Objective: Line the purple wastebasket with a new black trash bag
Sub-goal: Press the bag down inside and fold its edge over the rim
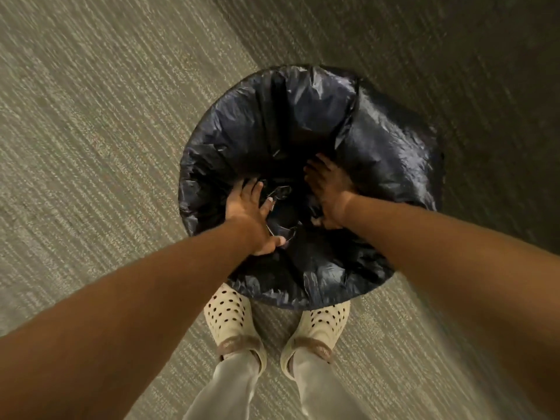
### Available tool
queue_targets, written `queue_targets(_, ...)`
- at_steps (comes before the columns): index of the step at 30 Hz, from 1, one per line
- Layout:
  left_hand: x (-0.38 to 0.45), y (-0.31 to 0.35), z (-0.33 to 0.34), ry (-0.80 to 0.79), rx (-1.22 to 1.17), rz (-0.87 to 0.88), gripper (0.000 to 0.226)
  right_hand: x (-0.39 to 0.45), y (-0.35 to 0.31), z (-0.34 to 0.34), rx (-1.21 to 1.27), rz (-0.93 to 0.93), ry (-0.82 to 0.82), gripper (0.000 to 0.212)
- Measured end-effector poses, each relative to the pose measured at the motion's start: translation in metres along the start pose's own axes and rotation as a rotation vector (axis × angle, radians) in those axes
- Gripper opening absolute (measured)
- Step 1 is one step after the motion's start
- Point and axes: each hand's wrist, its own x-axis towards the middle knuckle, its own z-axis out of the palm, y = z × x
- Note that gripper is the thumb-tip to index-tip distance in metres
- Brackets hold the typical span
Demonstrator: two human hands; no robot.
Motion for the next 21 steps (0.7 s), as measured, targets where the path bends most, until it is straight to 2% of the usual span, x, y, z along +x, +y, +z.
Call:
queue_targets(3,-0.002,-0.006,0.009,-0.029,-0.017,-0.024,0.098,0.0,0.005,0.014,0.014,0.039,-0.042,0.106)
queue_targets(6,-0.006,-0.006,0.007,0.04,-0.065,-0.004,0.098,-0.007,0.01,0.015,0.079,0.045,0.038,0.103)
queue_targets(9,-0.016,-0.004,0.0,0.254,-0.074,0.045,0.094,-0.024,0.004,0.005,0.354,0.032,0.239,0.095)
queue_targets(12,-0.026,-0.006,-0.003,0.454,-0.128,0.085,0.087,-0.048,-0.012,-0.004,0.433,-0.006,0.323,0.087)
queue_targets(14,-0.028,-0.007,-0.005,0.485,-0.134,0.151,0.084,-0.055,-0.019,-0.008,0.508,-0.034,0.283,0.084)
queue_targets(17,-0.014,-0.005,-0.008,0.483,-0.097,0.223,0.092,-0.048,-0.024,-0.01,0.644,-0.077,0.165,0.083)
queue_targets(21,0.018,-0.002,-0.016,0.497,-0.068,0.178,0.098,-0.025,-0.035,-0.012,0.804,-0.128,0.052,0.084)
